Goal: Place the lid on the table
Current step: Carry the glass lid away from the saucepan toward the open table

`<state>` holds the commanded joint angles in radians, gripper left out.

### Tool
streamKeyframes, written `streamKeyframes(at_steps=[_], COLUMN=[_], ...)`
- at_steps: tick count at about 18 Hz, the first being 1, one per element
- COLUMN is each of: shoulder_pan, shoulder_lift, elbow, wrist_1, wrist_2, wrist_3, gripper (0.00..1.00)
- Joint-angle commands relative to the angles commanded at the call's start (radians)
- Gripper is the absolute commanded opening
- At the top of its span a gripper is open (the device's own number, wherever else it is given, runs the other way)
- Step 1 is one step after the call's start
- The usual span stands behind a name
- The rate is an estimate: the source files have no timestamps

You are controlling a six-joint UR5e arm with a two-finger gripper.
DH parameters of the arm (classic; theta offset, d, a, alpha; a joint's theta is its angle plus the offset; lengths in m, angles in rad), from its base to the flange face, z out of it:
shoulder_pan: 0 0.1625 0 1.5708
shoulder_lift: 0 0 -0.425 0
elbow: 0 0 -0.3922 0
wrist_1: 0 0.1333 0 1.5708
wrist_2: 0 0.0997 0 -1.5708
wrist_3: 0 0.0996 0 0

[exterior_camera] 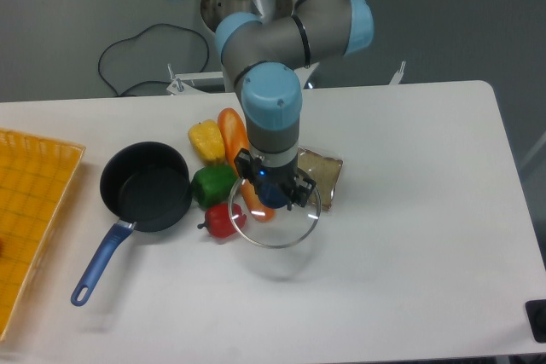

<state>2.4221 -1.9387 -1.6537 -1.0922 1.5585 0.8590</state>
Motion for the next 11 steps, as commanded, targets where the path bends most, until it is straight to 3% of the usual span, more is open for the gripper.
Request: streamKeyframes(at_steps=[11], shoulder_pan=[0.028], shoulder_lift=[-0.120], elbow=[0.106], wrist_1=[0.008], wrist_2=[0.000], wrist_3=[0.020], gripper=[0.61])
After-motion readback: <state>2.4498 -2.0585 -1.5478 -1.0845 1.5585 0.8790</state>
